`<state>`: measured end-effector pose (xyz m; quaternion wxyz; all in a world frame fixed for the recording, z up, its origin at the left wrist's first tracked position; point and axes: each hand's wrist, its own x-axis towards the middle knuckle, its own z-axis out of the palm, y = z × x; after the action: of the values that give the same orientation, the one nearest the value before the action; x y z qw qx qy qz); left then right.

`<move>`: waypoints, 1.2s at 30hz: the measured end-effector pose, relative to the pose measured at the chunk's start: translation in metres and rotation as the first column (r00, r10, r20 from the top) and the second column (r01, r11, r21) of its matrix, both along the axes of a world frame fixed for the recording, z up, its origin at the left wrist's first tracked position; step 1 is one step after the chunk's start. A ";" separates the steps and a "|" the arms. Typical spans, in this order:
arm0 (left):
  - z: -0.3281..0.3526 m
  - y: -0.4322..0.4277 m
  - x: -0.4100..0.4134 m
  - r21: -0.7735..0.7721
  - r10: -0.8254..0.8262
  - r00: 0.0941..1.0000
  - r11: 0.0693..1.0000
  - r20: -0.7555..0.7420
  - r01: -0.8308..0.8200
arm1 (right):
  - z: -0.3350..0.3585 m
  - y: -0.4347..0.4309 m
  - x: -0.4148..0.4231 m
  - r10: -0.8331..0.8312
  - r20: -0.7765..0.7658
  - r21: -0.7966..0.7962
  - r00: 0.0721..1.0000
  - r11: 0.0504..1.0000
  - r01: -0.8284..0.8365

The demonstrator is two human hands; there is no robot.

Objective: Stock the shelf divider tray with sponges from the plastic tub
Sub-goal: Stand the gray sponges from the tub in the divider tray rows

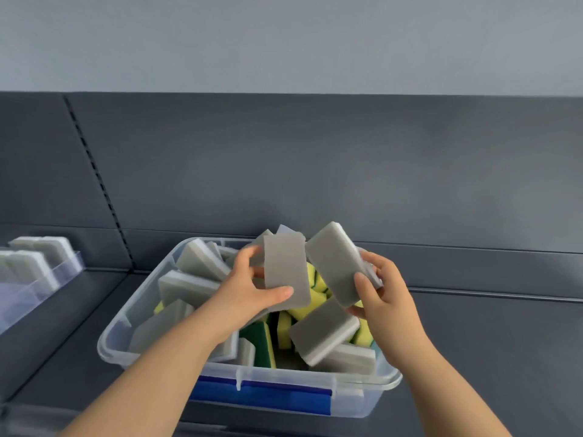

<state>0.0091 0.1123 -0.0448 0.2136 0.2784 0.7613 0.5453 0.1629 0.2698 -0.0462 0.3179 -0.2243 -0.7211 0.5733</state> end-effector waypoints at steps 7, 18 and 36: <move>-0.007 -0.010 -0.008 0.019 -0.090 0.991 0.996 -0.096 0.092 | -0.002 -0.008 -0.009 -0.034 0.087 0.181 0.996 0.983 0.018; 0.028 -0.109 -0.047 0.164 0.229 0.885 0.971 -0.406 -0.176 | 0.032 -0.066 -0.061 -0.061 -0.018 0.086 0.998 0.994 0.062; 0.047 -0.384 -0.108 0.286 0.401 0.858 0.905 -0.320 -0.316 | 0.054 -0.294 -0.160 -0.057 -0.110 0.447 0.992 0.889 0.101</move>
<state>-0.0986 -0.2712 0.0022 -0.0728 0.2513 0.7602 0.5946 0.0028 -0.0246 0.0073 0.4179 -0.1464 -0.8090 0.3866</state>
